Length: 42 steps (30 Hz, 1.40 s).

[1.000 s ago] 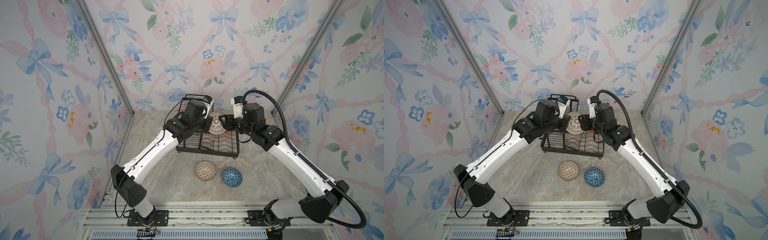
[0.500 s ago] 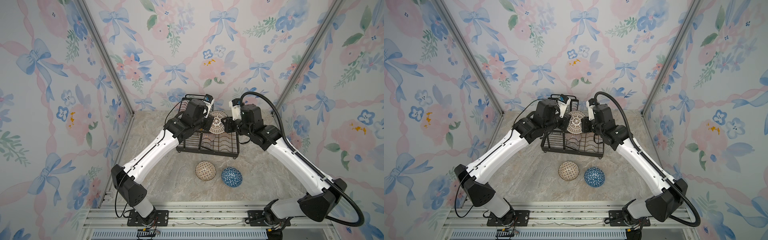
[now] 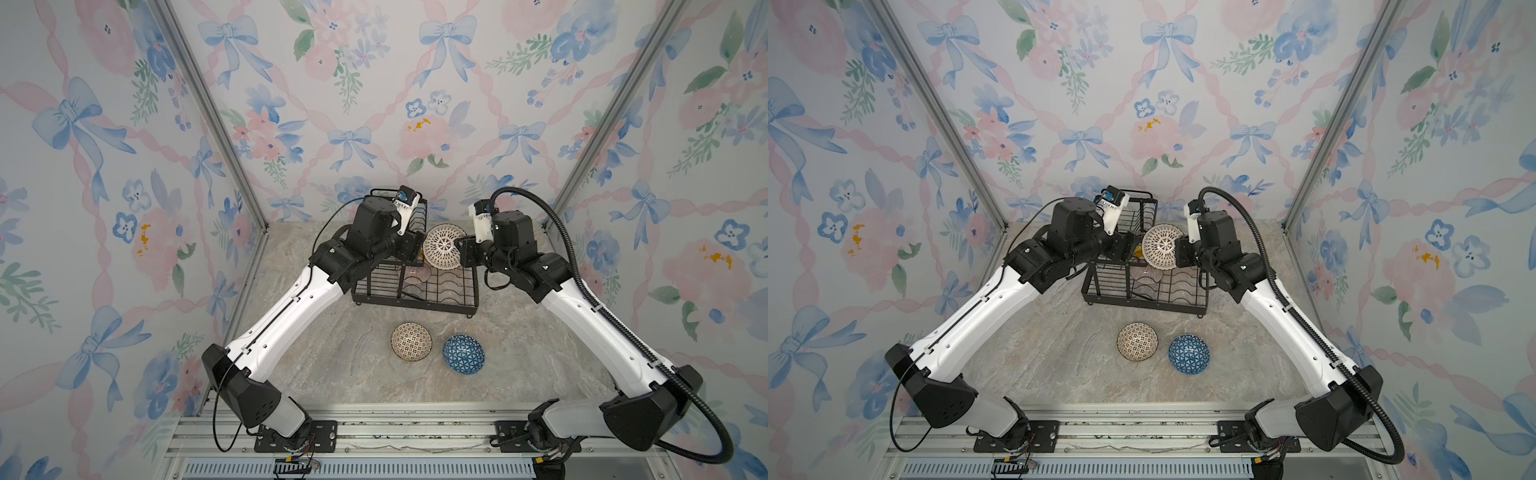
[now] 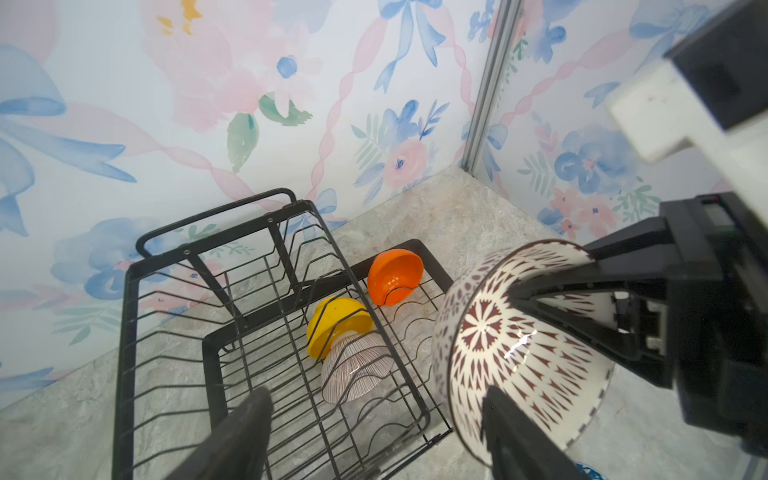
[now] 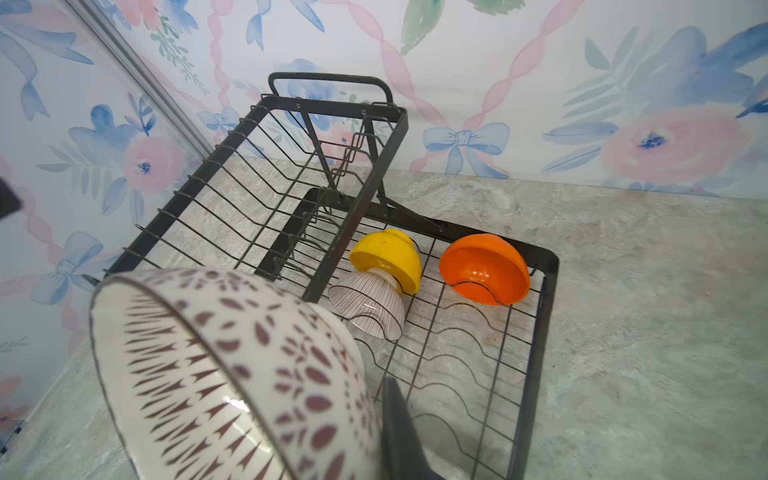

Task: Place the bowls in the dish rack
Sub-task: 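Open the left gripper and withdraw it while the right holds the bowl, then lower the starburst bowl into the rack slots beside the orange bowl with the right gripper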

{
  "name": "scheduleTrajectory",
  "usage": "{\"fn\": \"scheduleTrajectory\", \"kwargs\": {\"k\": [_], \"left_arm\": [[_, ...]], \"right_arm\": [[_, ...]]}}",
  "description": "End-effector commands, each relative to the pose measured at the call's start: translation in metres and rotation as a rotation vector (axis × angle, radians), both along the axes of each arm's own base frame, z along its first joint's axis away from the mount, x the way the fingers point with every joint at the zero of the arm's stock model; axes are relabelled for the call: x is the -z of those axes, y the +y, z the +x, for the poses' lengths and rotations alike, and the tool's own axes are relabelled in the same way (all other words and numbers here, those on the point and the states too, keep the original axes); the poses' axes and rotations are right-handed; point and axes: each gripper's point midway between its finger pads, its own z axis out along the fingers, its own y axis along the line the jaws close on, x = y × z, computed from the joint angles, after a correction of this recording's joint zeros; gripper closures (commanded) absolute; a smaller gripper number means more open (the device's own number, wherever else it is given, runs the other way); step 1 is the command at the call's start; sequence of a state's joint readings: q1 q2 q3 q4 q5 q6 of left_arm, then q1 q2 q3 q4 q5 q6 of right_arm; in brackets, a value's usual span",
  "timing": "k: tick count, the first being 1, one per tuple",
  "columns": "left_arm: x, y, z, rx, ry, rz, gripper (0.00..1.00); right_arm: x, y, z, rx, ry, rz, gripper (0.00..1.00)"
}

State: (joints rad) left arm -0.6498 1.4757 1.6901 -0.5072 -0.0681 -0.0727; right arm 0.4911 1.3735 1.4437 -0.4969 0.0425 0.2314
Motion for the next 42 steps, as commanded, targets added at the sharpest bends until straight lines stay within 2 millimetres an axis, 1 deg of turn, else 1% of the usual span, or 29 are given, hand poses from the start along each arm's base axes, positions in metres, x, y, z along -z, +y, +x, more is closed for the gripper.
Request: {"fn": "scheduleTrajectory", "kwargs": {"k": [1, 3, 6, 8, 10, 12, 14, 16, 18, 21, 23, 27, 29, 31, 34, 42], "left_arm": [[-0.012, 0.031, -0.008, -0.033, -0.029, -0.042, 0.08], [-0.005, 0.049, -0.011, -0.068, -0.014, -0.046, 0.02], [0.013, 0.077, -0.017, -0.124, 0.022, -0.056, 0.02], [0.024, 0.09, -0.022, -0.149, 0.046, -0.066, 0.02], [0.035, 0.097, -0.028, -0.16, 0.07, -0.074, 0.02], [0.046, 0.103, -0.033, -0.171, 0.092, -0.076, 0.02], [0.058, 0.108, -0.038, -0.178, 0.112, -0.074, 0.02], [0.069, 0.115, -0.041, -0.188, 0.137, -0.079, 0.02], [0.077, 0.121, -0.045, -0.196, 0.16, -0.092, 0.02], [0.088, 0.127, -0.051, -0.2, 0.194, -0.105, 0.02], [0.096, 0.129, -0.054, -0.199, 0.216, -0.102, 0.02], [0.109, 0.135, -0.058, -0.21, 0.254, -0.093, 0.02], [0.112, 0.136, -0.059, -0.209, 0.262, -0.096, 0.02], [0.114, 0.136, -0.058, -0.209, 0.269, -0.095, 0.02], [0.116, 0.135, -0.057, -0.207, 0.275, -0.09, 0.02], [0.121, 0.138, -0.056, -0.208, 0.283, -0.086, 0.02]], "right_arm": [[-0.016, -0.018, 0.005, 0.028, -0.119, -0.06, 1.0], [-0.013, -0.025, 0.009, 0.044, -0.154, -0.115, 1.0], [-0.004, -0.04, 0.021, 0.096, -0.205, -0.209, 1.0], [0.003, -0.048, 0.03, 0.116, -0.238, -0.265, 1.0], [0.011, -0.049, 0.038, 0.109, -0.276, -0.326, 1.0], [0.021, -0.041, 0.046, 0.035, -0.354, -0.394, 1.0], [0.032, -0.039, 0.053, 0.005, -0.449, -0.437, 1.0], [0.042, -0.045, 0.064, 0.013, -0.496, -0.46, 1.0], [0.053, -0.053, 0.077, 0.03, -0.487, -0.504, 1.0], [0.067, -0.061, 0.095, 0.057, -0.506, -0.58, 1.0], [0.071, -0.063, 0.104, 0.072, -0.515, -0.578, 1.0], [0.078, -0.06, 0.119, 0.058, -0.533, -0.587, 1.0], [0.077, -0.057, 0.122, 0.048, -0.558, -0.602, 1.0], [0.087, -0.053, 0.128, 0.027, -0.573, -0.633, 1.0], [0.093, -0.051, 0.133, 0.011, -0.611, -0.695, 1.0], [0.112, -0.047, 0.137, -0.023, -0.673, -0.859, 1.0]]}}
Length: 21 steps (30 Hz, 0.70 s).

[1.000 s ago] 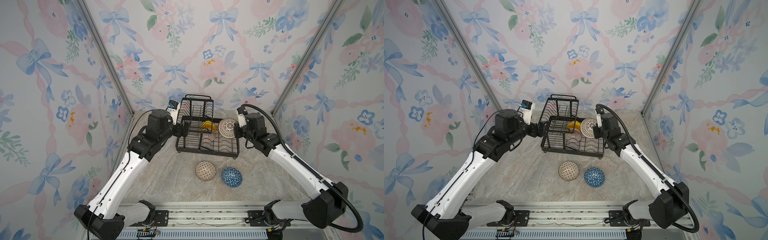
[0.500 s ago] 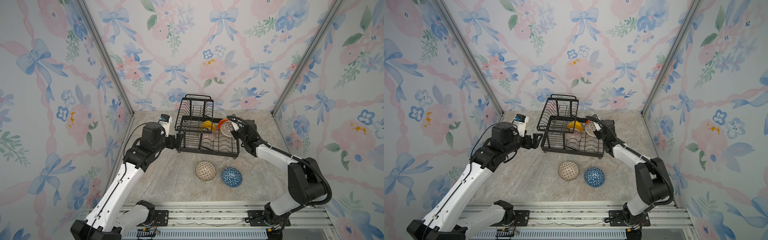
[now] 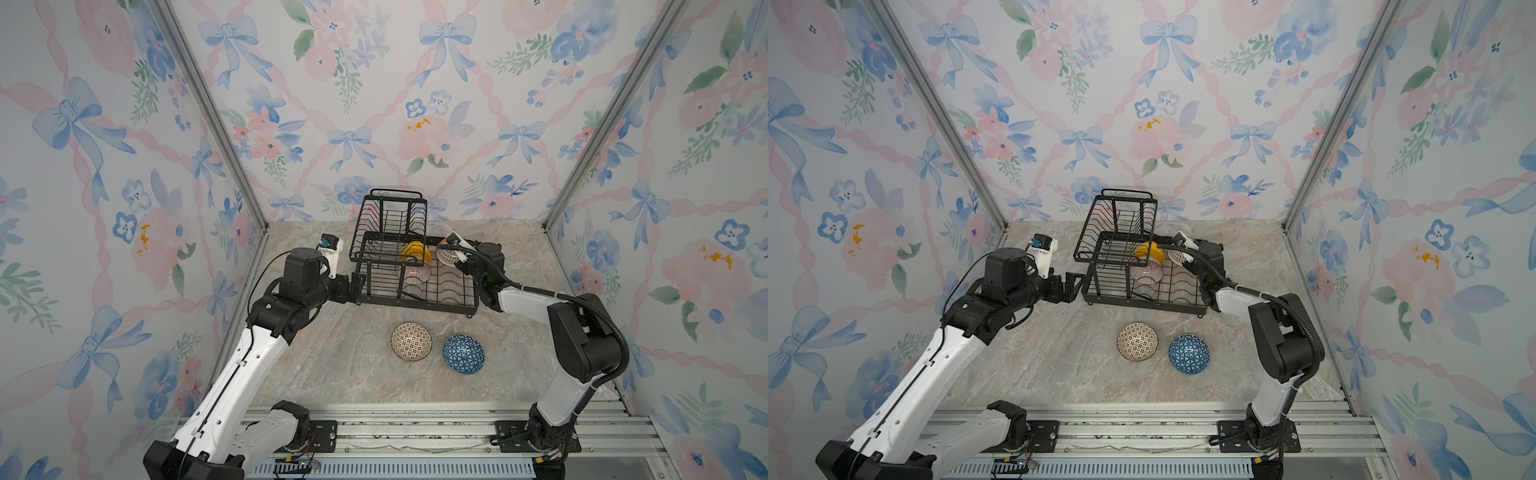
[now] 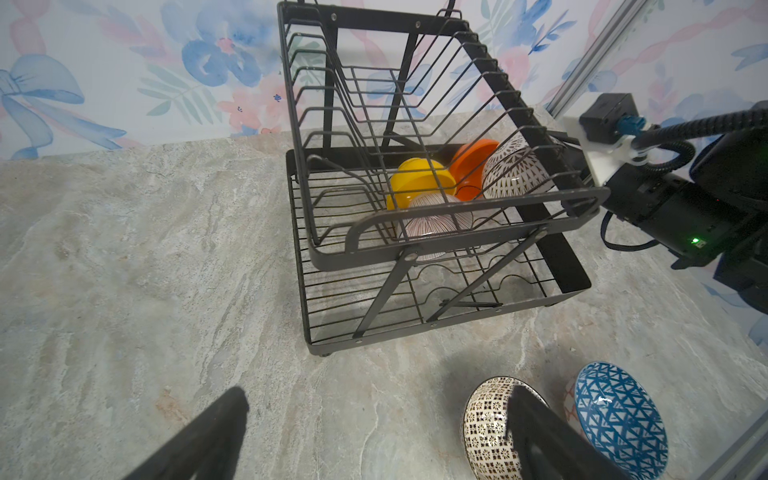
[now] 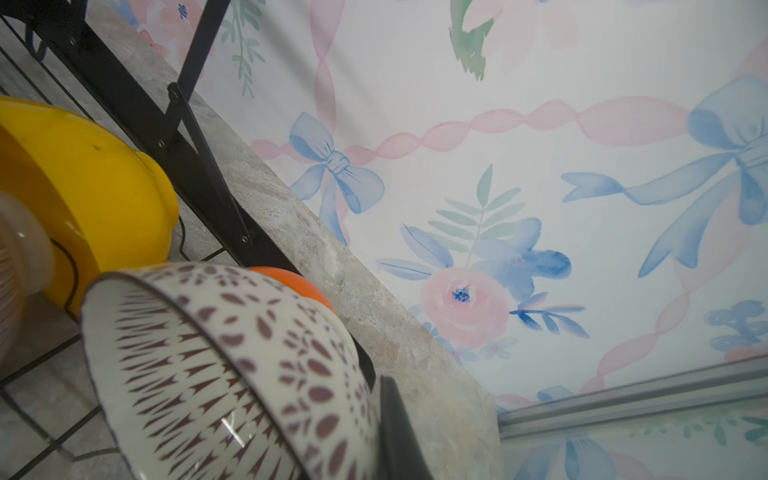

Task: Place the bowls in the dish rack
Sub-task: 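Lower the starburst bowl into the rack slots beside the orange bowl with the right gripper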

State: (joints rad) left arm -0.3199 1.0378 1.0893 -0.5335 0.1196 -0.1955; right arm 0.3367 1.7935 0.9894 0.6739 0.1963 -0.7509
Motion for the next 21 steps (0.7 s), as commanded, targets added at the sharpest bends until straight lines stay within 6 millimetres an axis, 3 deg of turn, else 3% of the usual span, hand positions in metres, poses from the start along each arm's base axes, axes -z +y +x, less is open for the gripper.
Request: {"fn": "scheduleTrajectory", "kwargs": {"k": [1, 21], "left_arm": [[0.007, 0.0, -0.002, 0.007, 0.024, -0.007, 0.02], [0.007, 0.002, -0.007, 0.013, 0.018, -0.015, 0.02]], "right_arm": [[-0.03, 0.005, 0.003, -0.009, -0.152, -0.049, 1.0], [0.011, 0.007, 0.002, 0.018, -0.173, -0.173, 1.0]]}}
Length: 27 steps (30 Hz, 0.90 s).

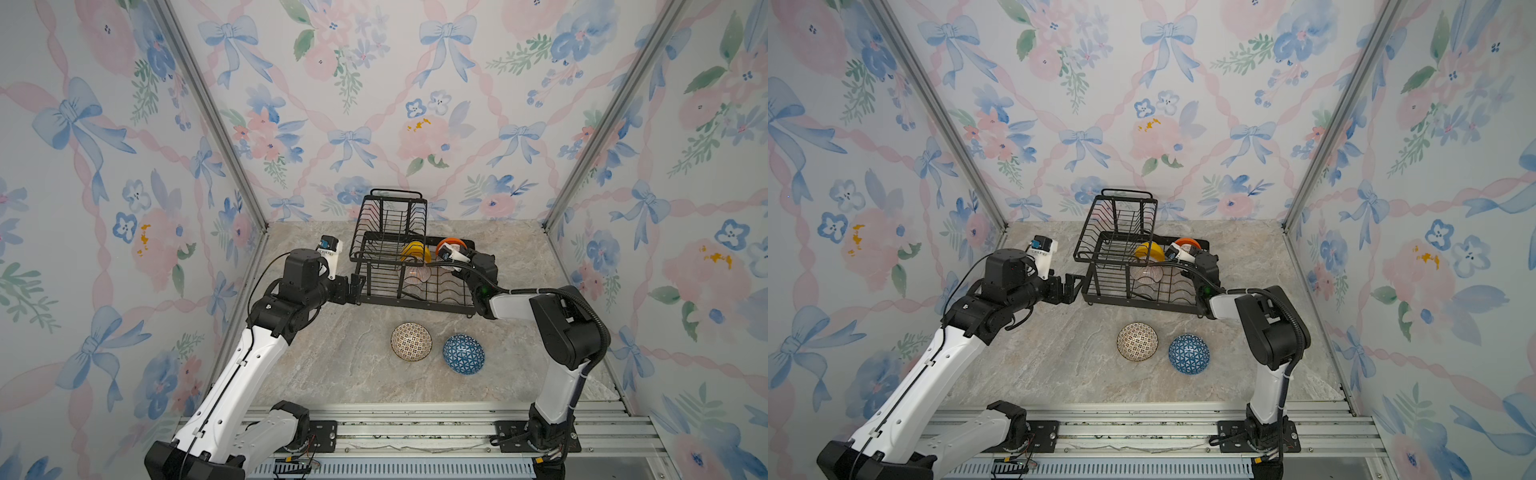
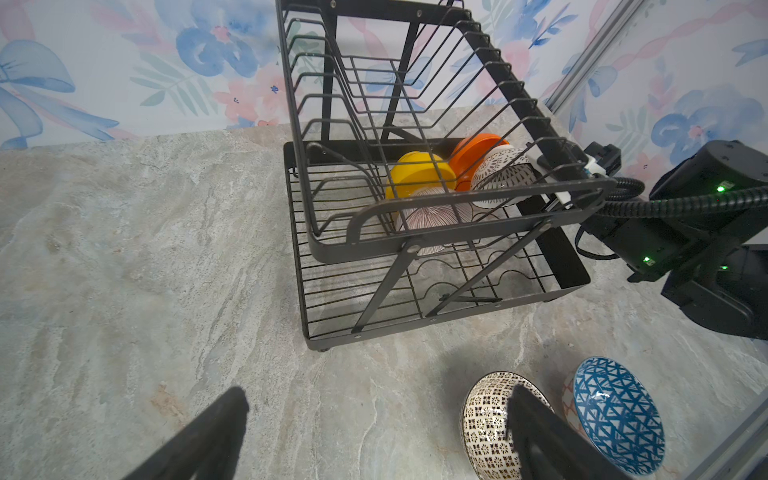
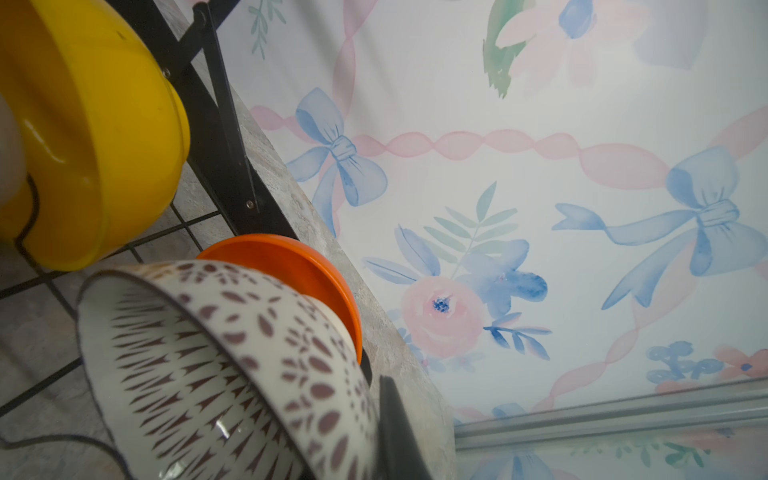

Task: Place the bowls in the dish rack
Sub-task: 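Lower the starburst bowl into the rack slots beside the orange bowl with the right gripper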

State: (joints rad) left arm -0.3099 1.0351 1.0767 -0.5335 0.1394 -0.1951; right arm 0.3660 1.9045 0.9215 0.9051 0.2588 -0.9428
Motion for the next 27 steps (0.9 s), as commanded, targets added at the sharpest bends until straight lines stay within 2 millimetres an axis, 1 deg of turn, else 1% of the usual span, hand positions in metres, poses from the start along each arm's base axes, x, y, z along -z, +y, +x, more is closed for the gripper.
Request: {"fn": "scheduleTrajectory", "kwargs": {"k": [1, 14, 23, 27], "left_arm": [[0.002, 0.001, -0.006, 0.006, 0.004, -0.01, 0.02], [0.002, 0.001, -0.009, 0.011, 0.002, -0.015, 0.02], [0.0, 0.001, -0.009, 0.012, -0.003, -0.018, 0.02], [-0.001, 0.001, -0.01, 0.015, -0.003, -0.02, 0.02]], "right_arm": [[-0.02, 0.001, 0.002, 0.016, -0.1, 0.008, 1.0], [0.0, 0.004, 0.003, 0.01, -0.059, -0.077, 1.0], [0.009, 0.011, -0.004, -0.031, -0.027, -0.082, 1.0], [0.016, 0.015, -0.008, -0.065, 0.028, -0.083, 1.0]]}}
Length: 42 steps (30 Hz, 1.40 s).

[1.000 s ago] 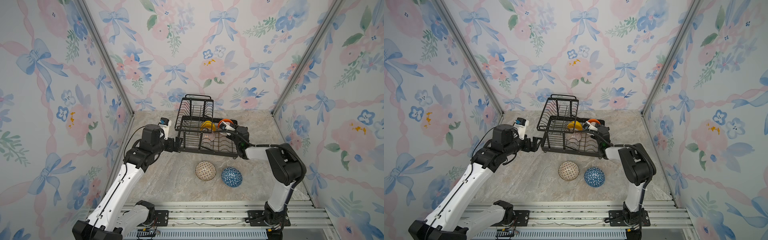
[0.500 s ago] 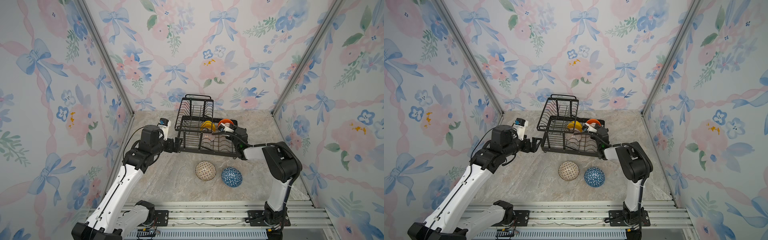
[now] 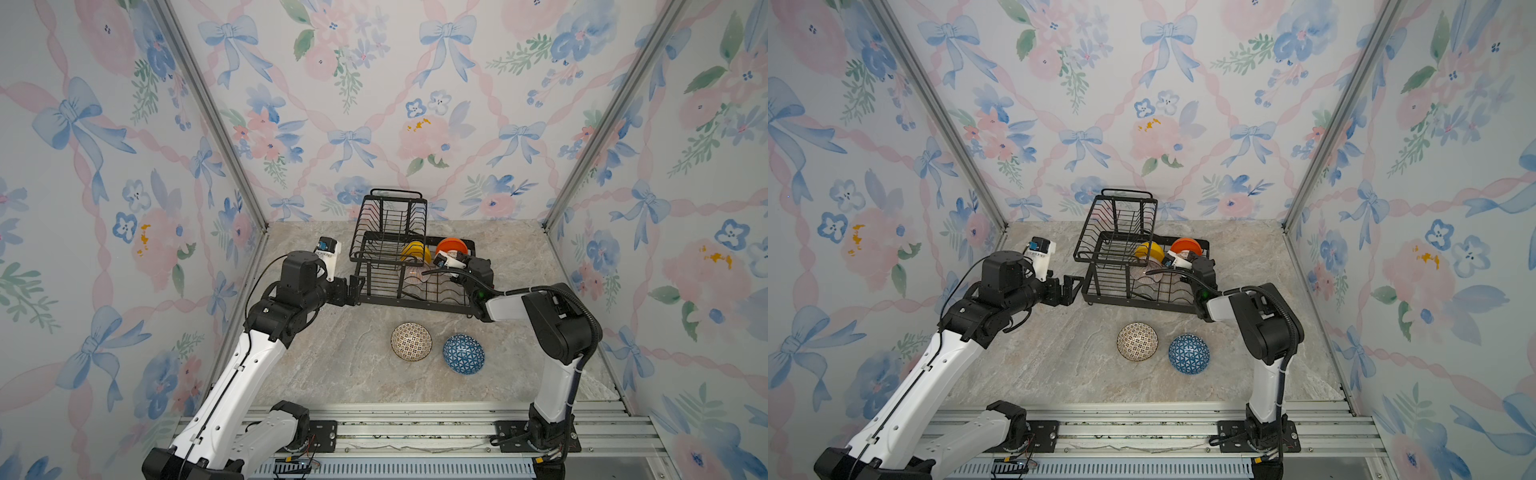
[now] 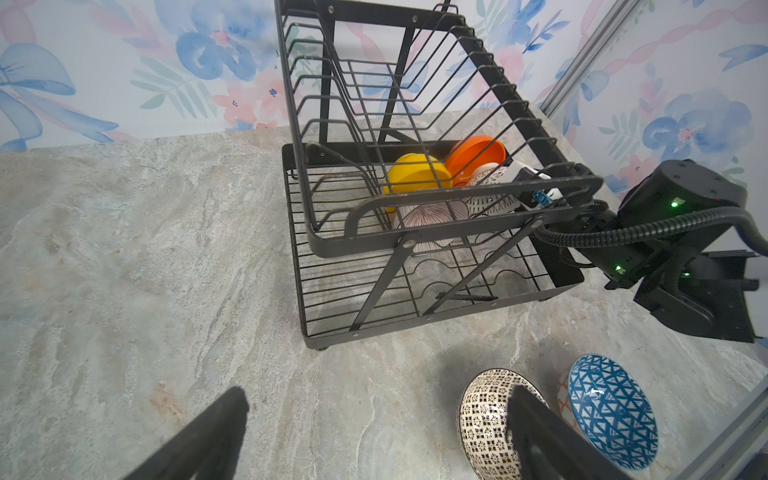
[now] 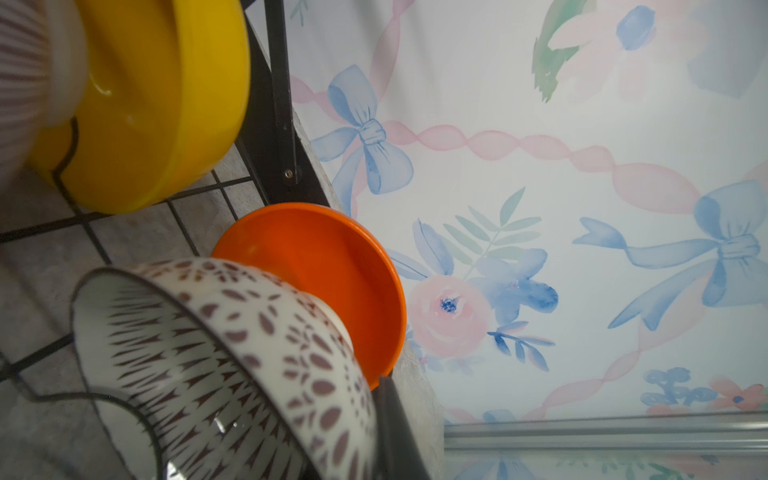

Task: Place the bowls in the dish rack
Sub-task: 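Lower the starburst bowl into the rack slots beside the orange bowl with the right gripper, then open the right gripper and lift away while the left reaches toward the brown-patterned bowl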

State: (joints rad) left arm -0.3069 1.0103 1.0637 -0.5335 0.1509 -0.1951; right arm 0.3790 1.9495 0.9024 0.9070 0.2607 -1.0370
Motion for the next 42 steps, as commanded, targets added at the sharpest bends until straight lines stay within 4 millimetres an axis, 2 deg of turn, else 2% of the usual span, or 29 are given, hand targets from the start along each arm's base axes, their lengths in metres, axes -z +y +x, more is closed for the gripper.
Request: {"fn": "scheduleTrajectory", "kwargs": {"k": [1, 7, 12, 19, 24, 27, 29, 32, 35, 40, 41, 42], "left_arm": [[0.001, 0.0, -0.005, 0.009, 0.006, -0.011, 0.02], [0.0, 0.0, -0.005, 0.011, 0.005, -0.013, 0.02], [0.001, -0.001, -0.005, 0.014, 0.005, -0.011, 0.02], [0.0, 0.0, -0.006, 0.014, 0.002, -0.011, 0.02], [0.001, 0.001, -0.008, 0.011, 0.0, -0.011, 0.02], [0.001, 0.002, -0.01, 0.009, 0.0, -0.011, 0.02], [0.001, 0.002, -0.01, 0.009, 0.001, -0.01, 0.02], [0.002, 0.002, -0.012, 0.009, 0.003, -0.013, 0.02], [0.004, 0.002, -0.013, 0.012, 0.008, -0.017, 0.02], [0.011, 0.002, -0.015, 0.005, 0.031, -0.03, 0.02], [0.013, 0.001, -0.016, 0.006, 0.038, -0.032, 0.02], [0.016, 0.001, -0.017, 0.004, 0.046, -0.035, 0.02]], "right_arm": [[-0.014, 0.011, -0.004, -0.041, -0.014, 0.036, 1.0], [-0.012, 0.011, -0.003, -0.039, 0.007, 0.038, 0.99], [-0.009, 0.011, -0.004, -0.047, 0.047, 0.054, 0.87], [-0.011, 0.009, -0.002, -0.036, 0.04, 0.046, 0.81], [-0.017, 0.006, -0.001, -0.03, 0.041, 0.048, 0.66], [-0.024, 0.002, -0.001, -0.011, 0.035, 0.051, 0.61], [-0.031, 0.001, -0.003, -0.004, 0.028, 0.061, 0.5], [-0.04, -0.002, -0.007, 0.006, 0.019, 0.079, 0.29], [-0.051, -0.005, -0.013, 0.023, 0.004, 0.098, 0.16], [-0.068, -0.011, -0.032, 0.077, -0.011, 0.136, 0.02], [-0.068, -0.011, -0.036, 0.088, -0.006, 0.149, 0.03], [-0.077, -0.012, -0.042, 0.096, -0.012, 0.168, 0.03]]}}
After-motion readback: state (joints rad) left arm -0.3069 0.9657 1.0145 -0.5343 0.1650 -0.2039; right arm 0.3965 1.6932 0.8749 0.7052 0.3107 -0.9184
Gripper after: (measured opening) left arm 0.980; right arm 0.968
